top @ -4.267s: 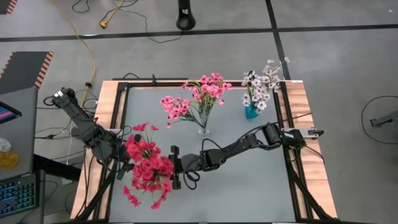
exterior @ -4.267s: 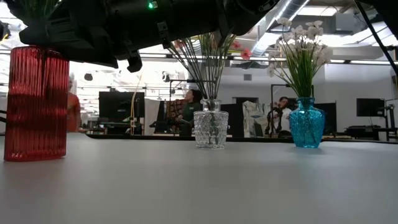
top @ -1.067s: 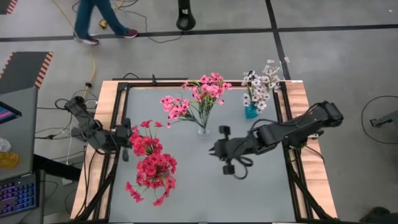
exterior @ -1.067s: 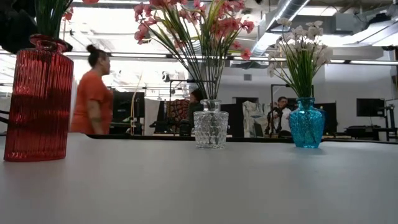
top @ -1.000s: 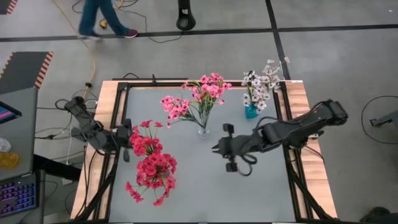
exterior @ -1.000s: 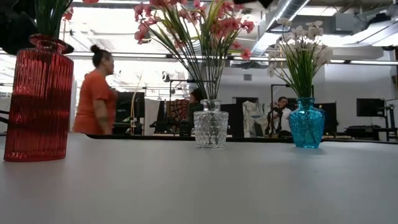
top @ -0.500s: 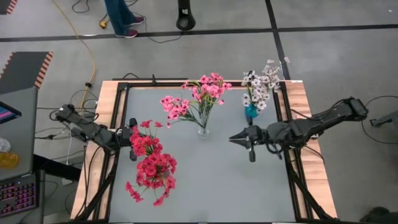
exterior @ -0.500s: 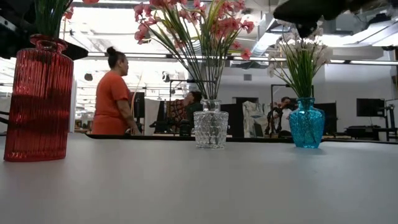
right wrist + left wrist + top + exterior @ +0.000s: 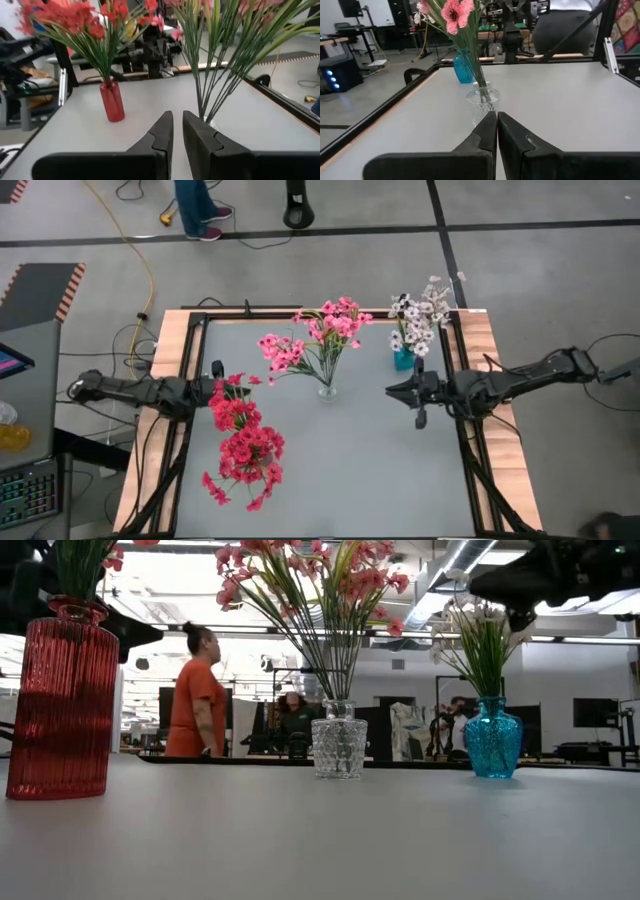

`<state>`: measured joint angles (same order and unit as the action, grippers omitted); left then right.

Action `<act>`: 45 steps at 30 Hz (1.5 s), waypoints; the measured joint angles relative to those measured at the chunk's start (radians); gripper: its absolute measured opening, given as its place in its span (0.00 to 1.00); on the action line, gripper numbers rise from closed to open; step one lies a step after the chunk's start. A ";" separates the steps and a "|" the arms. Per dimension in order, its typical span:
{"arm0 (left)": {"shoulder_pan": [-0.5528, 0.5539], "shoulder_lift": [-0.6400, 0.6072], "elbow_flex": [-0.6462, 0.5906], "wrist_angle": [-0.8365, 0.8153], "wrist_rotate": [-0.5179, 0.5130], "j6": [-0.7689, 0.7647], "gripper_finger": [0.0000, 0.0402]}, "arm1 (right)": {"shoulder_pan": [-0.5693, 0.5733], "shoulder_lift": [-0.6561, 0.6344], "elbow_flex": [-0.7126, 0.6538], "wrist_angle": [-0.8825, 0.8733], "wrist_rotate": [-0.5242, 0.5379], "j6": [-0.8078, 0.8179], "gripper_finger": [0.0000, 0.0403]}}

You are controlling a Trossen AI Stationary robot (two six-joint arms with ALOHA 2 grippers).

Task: Sort flowers into vase by color
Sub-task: Return to home position

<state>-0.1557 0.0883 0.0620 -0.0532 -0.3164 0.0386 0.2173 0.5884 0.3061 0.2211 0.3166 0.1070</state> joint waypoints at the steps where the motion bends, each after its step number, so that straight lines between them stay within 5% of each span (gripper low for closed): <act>1: 0.014 0.000 0.000 0.000 0.010 0.005 0.00 | 0.000 -0.024 -0.007 -0.013 0.000 0.000 0.17; 18: 0.087 0.000 0.000 -0.002 0.112 -0.008 0.00 | 0.001 -0.325 -0.148 -0.079 -0.001 -0.007 0.17; 33: 0.088 -0.003 -0.052 0.113 0.144 -0.004 0.00 | 0.062 -0.433 -0.148 -0.220 -0.002 -0.066 0.17; 45: 0.088 -0.006 -0.052 0.115 0.136 0.018 0.00 | 0.052 -0.433 -0.297 0.010 0.000 -0.114 0.17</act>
<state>-0.0681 0.0822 0.0097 0.0620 -0.1799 0.0569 0.2688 0.1558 0.0093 0.2306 0.3164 -0.0066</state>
